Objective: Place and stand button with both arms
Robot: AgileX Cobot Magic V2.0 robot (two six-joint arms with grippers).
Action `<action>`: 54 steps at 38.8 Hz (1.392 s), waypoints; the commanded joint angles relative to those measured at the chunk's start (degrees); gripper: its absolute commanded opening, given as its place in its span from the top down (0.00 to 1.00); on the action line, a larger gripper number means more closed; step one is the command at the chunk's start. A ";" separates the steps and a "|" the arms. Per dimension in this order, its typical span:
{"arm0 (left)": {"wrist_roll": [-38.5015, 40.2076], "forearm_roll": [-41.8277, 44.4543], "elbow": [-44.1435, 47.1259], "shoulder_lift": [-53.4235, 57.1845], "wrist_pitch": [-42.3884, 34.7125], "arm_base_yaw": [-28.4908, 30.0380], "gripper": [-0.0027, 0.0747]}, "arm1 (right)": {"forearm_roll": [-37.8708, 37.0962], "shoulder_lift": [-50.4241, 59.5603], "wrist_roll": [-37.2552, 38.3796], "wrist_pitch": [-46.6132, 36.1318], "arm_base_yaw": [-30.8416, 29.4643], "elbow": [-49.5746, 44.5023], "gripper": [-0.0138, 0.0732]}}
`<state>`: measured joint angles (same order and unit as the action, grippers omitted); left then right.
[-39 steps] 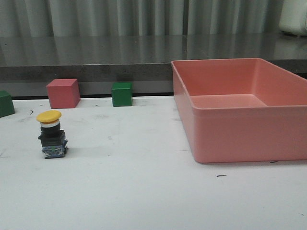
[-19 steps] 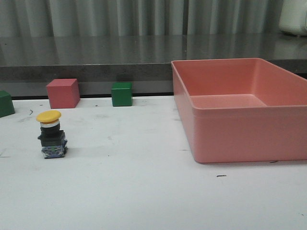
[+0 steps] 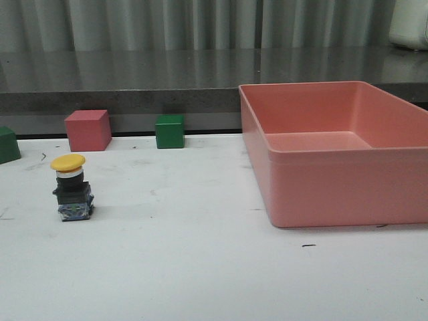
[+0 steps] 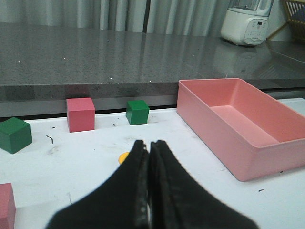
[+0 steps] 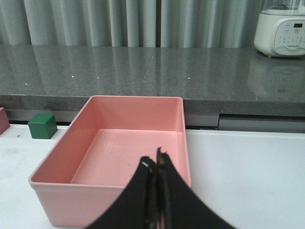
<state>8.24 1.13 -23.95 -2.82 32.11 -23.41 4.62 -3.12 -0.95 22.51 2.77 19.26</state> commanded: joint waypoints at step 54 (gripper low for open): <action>-1.37 -1.97 24.56 4.50 -26.44 28.59 0.99 | -0.64 -0.64 -0.35 -5.08 -0.22 1.58 0.92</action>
<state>6.95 -0.30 0.21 0.29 10.84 5.21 4.62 -3.12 -0.95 22.39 2.77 19.26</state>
